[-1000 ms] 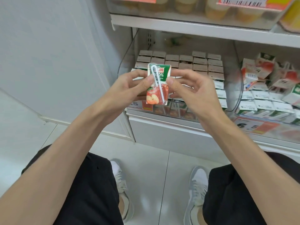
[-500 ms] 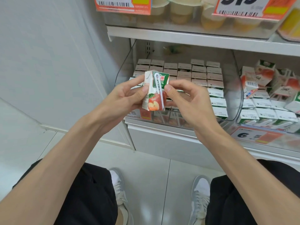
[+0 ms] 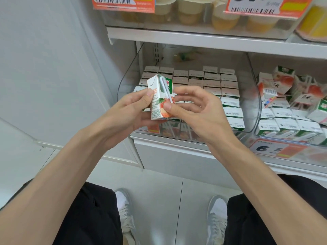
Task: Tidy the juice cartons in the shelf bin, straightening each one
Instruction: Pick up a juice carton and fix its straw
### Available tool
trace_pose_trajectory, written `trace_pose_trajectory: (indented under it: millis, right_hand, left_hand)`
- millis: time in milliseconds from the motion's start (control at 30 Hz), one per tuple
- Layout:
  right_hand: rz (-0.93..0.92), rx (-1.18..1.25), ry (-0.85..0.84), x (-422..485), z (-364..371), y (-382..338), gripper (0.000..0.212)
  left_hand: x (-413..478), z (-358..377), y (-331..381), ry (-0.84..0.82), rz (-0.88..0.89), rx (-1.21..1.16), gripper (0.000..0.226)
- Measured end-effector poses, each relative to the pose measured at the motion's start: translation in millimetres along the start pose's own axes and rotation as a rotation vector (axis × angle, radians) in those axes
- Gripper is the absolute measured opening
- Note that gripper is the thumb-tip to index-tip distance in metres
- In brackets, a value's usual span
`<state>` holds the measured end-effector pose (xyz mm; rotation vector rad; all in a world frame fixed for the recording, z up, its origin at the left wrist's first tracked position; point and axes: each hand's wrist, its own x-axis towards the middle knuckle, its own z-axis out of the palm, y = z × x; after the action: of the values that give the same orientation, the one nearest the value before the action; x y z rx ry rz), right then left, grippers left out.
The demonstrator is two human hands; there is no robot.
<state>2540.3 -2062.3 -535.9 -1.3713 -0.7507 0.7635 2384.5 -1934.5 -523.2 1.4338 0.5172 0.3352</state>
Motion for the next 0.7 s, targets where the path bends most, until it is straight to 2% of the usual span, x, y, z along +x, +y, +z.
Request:
trace_pose_trajectory:
  millis: [133, 267, 467, 700]
  right_hand:
    - [-0.018, -0.042, -0.044, -4.1, -9.8, 0.3, 0.024]
    - [-0.054, -0.039, -0.031, -5.2, -13.3, -1.7, 0.016]
    - [-0.022, -0.151, -0.077, -7.5, -10.4, -0.4, 0.03]
    - [0.042, 0.023, -0.067, -6.7, -8.3, 1.3, 0.033]
  left_hand:
    - [-3.5, 1.4, 0.9, -0.027, -0.025, -0.066, 0.039]
    - [-4.6, 3.0, 2.6, 0.017, 0.007, -0.04, 0.039]
    - [-4.1, 8.3, -2.0, 0.121, 0.002, 0.025, 0.045]
    - [-6.7, 2.8, -1.4, 0.137, 0.011, -0.004, 0.04]
